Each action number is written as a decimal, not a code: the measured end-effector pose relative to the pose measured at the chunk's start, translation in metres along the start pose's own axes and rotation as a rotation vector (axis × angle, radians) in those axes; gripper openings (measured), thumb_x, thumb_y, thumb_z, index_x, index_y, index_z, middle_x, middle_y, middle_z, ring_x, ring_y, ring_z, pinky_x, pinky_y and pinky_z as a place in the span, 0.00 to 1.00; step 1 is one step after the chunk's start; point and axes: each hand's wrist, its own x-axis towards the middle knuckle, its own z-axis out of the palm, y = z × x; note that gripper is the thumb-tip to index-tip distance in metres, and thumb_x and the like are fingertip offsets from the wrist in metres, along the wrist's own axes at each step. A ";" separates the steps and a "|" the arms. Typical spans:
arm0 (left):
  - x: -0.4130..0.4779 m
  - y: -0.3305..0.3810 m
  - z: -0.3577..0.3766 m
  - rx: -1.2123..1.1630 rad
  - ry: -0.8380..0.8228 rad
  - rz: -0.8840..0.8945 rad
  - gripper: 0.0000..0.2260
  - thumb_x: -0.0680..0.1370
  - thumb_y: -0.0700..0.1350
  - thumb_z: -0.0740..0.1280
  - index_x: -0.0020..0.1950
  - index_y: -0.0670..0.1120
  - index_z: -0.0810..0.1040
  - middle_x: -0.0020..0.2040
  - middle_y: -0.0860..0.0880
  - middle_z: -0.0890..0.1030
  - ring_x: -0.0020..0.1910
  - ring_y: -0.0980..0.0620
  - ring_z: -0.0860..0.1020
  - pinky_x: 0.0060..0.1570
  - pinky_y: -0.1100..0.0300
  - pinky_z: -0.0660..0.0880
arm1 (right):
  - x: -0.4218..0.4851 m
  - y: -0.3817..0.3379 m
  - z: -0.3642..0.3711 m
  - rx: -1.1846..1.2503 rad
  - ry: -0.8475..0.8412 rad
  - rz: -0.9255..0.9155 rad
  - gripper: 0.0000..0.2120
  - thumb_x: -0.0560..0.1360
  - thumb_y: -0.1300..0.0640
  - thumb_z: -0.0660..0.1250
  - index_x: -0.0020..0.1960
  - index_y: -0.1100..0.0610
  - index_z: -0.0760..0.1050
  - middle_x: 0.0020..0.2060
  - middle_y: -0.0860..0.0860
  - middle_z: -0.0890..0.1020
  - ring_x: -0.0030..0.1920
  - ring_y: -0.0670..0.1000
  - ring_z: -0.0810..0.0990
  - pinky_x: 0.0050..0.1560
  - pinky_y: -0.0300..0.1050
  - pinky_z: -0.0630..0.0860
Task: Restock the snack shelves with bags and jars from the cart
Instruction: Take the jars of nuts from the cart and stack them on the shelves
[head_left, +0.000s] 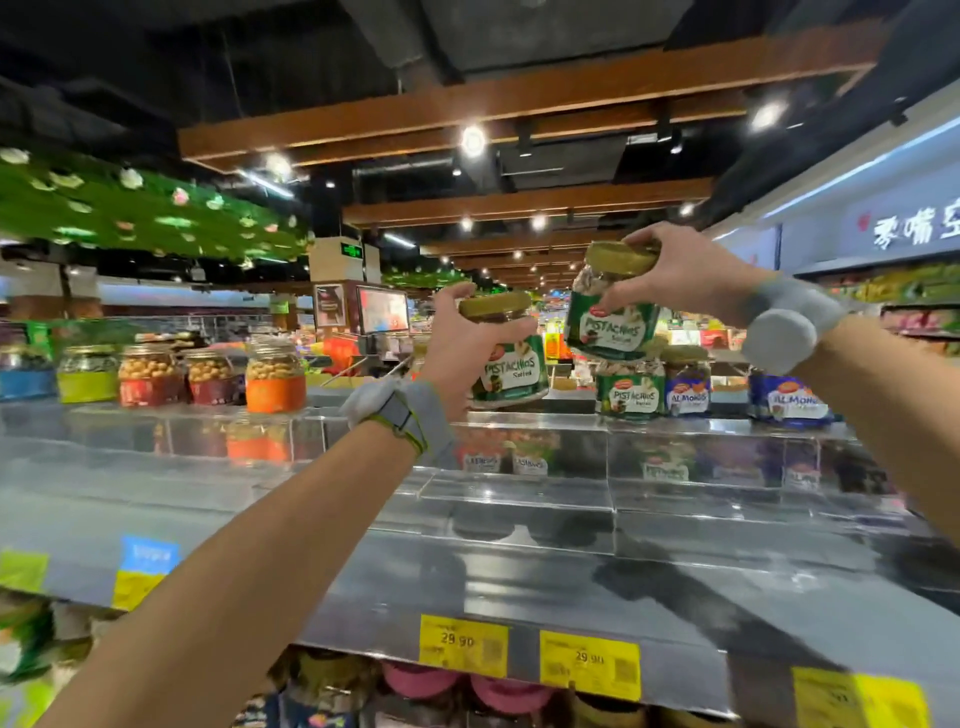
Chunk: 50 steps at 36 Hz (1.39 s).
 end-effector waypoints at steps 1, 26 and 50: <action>0.003 -0.001 -0.004 0.007 -0.005 0.004 0.36 0.70 0.43 0.80 0.72 0.51 0.65 0.55 0.54 0.77 0.49 0.56 0.79 0.40 0.65 0.76 | 0.007 -0.002 0.008 -0.036 -0.013 -0.009 0.42 0.61 0.47 0.83 0.69 0.54 0.69 0.56 0.49 0.79 0.53 0.51 0.79 0.56 0.48 0.78; 0.053 -0.041 -0.038 -0.029 -0.121 0.053 0.39 0.69 0.46 0.81 0.73 0.54 0.63 0.52 0.59 0.72 0.49 0.61 0.73 0.40 0.64 0.68 | 0.076 0.032 0.117 -0.742 -0.308 0.015 0.45 0.63 0.29 0.73 0.71 0.51 0.67 0.59 0.54 0.75 0.55 0.53 0.72 0.62 0.55 0.75; 0.051 -0.043 -0.044 0.015 -0.097 0.060 0.40 0.66 0.48 0.83 0.71 0.55 0.64 0.65 0.48 0.74 0.60 0.45 0.77 0.63 0.43 0.75 | 0.092 0.039 0.114 -0.774 -0.438 0.094 0.46 0.60 0.23 0.68 0.71 0.47 0.70 0.51 0.52 0.79 0.49 0.53 0.79 0.56 0.55 0.80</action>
